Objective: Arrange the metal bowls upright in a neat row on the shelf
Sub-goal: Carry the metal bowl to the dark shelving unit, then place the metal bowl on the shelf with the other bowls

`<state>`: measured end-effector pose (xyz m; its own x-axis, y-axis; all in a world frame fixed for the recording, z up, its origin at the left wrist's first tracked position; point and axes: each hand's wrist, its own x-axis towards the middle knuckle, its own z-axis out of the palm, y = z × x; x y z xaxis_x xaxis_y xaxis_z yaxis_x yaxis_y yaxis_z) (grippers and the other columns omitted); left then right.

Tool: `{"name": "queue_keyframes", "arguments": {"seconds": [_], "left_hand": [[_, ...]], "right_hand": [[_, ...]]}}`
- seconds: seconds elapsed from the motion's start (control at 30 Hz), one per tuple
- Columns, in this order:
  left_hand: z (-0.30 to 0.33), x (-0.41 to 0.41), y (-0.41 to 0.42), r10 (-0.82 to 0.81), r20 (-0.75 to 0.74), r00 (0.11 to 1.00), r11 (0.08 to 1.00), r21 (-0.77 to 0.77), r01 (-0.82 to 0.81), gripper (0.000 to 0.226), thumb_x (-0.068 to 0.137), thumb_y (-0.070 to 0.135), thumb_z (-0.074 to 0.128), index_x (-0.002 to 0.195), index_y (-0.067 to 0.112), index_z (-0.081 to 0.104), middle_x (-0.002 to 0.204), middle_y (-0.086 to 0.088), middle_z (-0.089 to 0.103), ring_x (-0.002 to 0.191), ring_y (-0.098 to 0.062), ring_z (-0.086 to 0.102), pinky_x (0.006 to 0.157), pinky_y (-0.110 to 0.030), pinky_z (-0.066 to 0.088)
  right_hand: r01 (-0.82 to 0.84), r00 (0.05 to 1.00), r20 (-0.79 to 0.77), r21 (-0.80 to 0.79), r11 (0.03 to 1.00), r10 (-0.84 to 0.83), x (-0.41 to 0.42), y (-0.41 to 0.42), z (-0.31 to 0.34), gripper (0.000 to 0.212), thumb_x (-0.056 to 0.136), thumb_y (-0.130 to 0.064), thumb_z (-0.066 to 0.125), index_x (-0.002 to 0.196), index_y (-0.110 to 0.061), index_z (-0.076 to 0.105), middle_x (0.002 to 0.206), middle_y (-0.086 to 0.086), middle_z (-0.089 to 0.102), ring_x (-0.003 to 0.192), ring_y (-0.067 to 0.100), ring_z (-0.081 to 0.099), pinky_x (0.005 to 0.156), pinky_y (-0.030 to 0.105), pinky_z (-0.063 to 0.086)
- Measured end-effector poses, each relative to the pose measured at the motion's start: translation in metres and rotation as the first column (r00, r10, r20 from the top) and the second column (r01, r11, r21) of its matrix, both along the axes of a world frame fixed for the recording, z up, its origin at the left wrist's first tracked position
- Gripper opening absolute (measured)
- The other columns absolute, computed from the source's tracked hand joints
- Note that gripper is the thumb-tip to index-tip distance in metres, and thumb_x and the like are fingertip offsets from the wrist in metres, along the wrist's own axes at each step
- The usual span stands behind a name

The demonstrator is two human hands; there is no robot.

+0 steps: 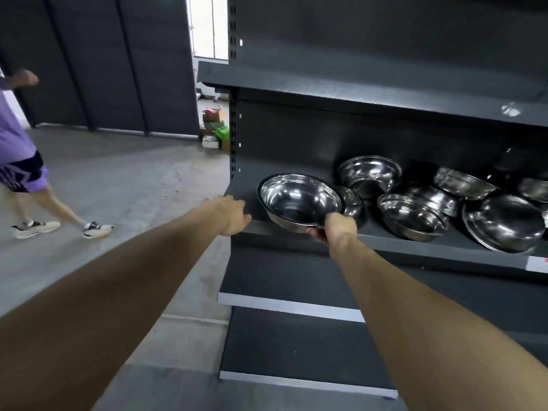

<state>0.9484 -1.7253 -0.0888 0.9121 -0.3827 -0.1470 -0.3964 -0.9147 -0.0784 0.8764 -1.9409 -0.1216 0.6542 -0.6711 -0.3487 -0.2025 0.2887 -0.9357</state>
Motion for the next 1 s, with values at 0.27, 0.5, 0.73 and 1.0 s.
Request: {"name": "queue_keyframes", "arguments": {"seconds": [0.27,0.5,0.73,1.0], "left_hand": [[-0.010,0.057,0.007,0.016,0.015,1.000,0.998,-0.068,-0.015,0.056,0.101,0.050,0.030,0.145,0.018,0.042,0.142,-0.012,0.048,0.127,-0.034,0.048,0.103,-0.045,0.041],[-0.031,0.103,0.010,0.019,-0.014,1.000,0.999,-0.043,-0.020,0.052,0.101,0.048,0.030,0.140,0.016,0.046,0.137,-0.012,0.050,0.124,-0.034,0.048,0.100,-0.045,0.039],[-0.044,0.138,0.011,0.026,-0.028,0.999,0.999,-0.023,-0.027,0.051,0.102,0.046,0.030,0.140,0.017,0.045,0.140,-0.012,0.048,0.129,-0.035,0.045,0.100,-0.045,0.038],[-0.038,0.166,-0.007,0.020,-0.022,1.000,0.998,-0.061,-0.021,0.050,0.101,0.048,0.031,0.137,0.017,0.046,0.138,-0.011,0.049,0.129,-0.033,0.046,0.100,-0.045,0.037]], "right_hand": [[-0.032,0.999,0.040,-0.005,0.999,0.033,0.060,0.015,-0.013,0.042,0.096,-0.005,0.047,0.137,0.004,0.039,0.124,0.023,0.063,0.050,0.028,0.069,0.035,0.020,0.049],[-0.023,1.000,-0.007,0.064,0.998,0.023,0.120,0.028,-0.029,0.044,0.100,-0.010,0.053,0.137,-0.002,0.033,0.138,0.023,0.052,0.114,0.046,0.062,0.033,0.025,0.051],[0.005,0.998,-0.056,0.043,0.999,-0.003,0.158,0.018,-0.045,0.044,0.100,-0.011,0.055,0.137,0.002,0.035,0.137,0.024,0.050,0.111,0.046,0.064,0.031,0.024,0.049],[0.017,0.996,-0.088,0.050,0.999,-0.012,0.185,0.011,-0.054,0.042,0.098,-0.014,0.059,0.132,0.002,0.040,0.131,0.022,0.053,0.105,0.045,0.065,0.034,0.030,0.054]]}}
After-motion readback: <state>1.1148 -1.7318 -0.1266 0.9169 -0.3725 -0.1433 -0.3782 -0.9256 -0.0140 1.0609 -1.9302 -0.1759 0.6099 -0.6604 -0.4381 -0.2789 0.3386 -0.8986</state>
